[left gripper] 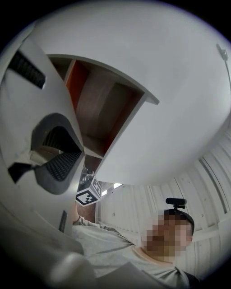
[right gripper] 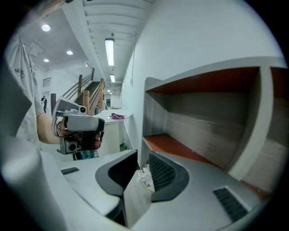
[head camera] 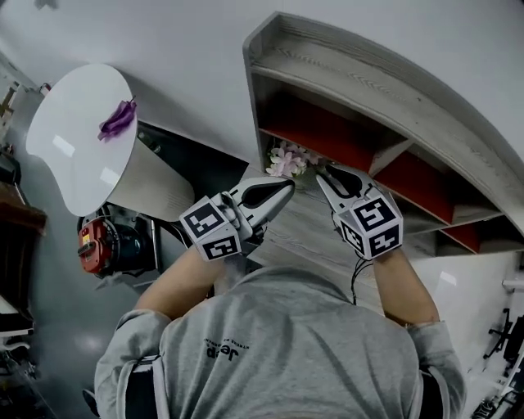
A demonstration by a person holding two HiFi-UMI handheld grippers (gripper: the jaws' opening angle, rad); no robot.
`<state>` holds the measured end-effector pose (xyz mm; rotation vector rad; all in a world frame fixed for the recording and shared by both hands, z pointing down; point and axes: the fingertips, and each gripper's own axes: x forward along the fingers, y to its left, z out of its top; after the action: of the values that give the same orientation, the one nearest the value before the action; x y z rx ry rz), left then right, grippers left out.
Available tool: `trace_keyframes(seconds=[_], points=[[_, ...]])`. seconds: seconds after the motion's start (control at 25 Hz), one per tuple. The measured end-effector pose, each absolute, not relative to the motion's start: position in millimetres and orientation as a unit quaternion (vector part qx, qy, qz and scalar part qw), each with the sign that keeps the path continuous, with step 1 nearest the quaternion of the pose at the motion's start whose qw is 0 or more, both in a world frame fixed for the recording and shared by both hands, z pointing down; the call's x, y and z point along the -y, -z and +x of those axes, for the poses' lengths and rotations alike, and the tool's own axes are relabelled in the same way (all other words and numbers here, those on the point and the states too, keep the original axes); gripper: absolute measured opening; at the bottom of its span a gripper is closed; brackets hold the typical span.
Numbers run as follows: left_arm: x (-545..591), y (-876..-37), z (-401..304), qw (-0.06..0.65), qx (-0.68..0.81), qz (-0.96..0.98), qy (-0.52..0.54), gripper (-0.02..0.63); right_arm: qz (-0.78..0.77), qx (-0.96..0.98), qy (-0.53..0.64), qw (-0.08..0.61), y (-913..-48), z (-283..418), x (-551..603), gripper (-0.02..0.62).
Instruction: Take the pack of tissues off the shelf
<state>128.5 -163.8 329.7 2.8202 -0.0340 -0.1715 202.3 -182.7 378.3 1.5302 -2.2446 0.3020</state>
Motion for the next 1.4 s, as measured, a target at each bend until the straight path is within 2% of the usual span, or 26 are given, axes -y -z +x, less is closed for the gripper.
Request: trace_keyframes(seconds=[0.28, 0.76, 1.08, 1.4], points=[[135.7, -300.6, 191.8, 0.137, -0.044, 0.988, 0.056, 0.021, 0.613, 0.765, -0.086, 0.177, -344.2, 276.2, 134.4, 0.072], [77.7, -289.7, 284.9, 0.124, -0.118, 0.984, 0.039, 0.021, 0.695, 0.704, -0.070, 0.131, -324.3, 375.0, 36.0, 0.005], [48.4, -297.2, 318.6, 0.114, -0.139, 0.984, 0.019, 0.021, 0.720, 0.685, -0.082, 0.075, -325.4, 413.1, -10.1, -0.008], [39.7, -305.9, 318.7, 0.116, -0.141, 0.983, 0.003, 0.021, 0.730, 0.675, -0.105, 0.002, -337.7, 431.5, -32.9, 0.008]])
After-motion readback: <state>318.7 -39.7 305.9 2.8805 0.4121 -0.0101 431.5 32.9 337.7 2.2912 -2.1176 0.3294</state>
